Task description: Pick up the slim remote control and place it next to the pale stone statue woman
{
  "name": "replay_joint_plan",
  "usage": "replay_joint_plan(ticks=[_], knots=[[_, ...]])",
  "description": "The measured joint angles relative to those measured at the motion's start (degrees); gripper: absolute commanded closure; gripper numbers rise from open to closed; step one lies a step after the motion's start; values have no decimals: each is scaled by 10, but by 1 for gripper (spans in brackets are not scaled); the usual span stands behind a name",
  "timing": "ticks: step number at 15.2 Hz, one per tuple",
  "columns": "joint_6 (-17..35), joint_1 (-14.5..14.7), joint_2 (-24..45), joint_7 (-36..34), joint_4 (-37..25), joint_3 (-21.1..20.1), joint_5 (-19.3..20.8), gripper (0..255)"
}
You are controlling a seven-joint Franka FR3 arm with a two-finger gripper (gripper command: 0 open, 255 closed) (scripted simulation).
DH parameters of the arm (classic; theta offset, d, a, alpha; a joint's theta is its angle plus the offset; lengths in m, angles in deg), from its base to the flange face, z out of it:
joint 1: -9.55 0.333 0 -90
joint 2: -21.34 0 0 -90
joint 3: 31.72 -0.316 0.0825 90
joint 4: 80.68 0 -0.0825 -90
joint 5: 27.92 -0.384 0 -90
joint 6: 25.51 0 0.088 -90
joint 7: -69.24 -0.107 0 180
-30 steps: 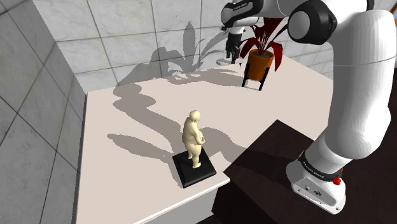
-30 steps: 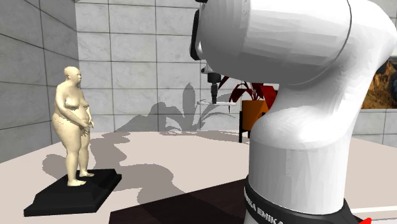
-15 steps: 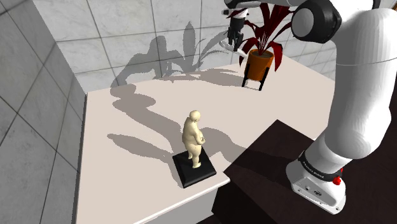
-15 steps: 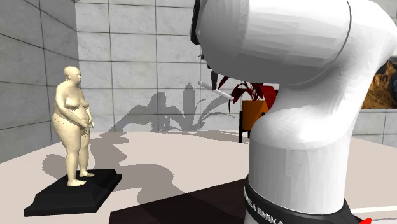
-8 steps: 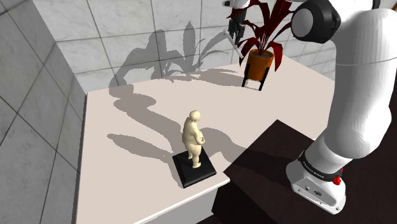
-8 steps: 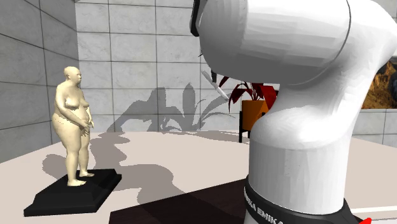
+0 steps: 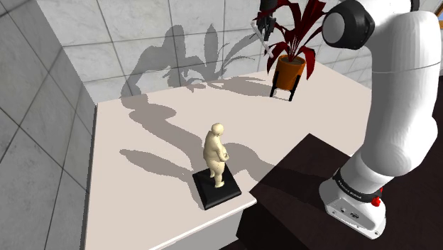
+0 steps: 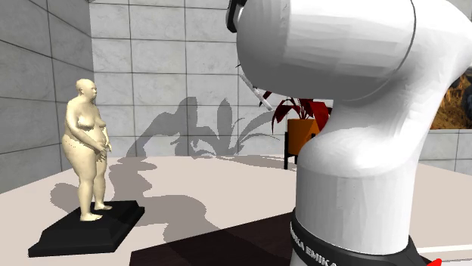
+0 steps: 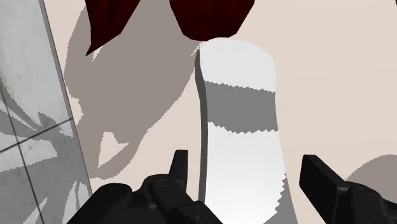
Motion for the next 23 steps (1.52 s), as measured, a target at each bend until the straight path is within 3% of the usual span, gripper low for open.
replay_joint_plan(ticks=[6, 14, 23], knots=[[-58, -14, 23, -4, -81, -2, -7, 255], [2, 85, -90, -80, 87, -10, 33, 255], [40, 181, -175, -199, 204, -45, 69, 255]])
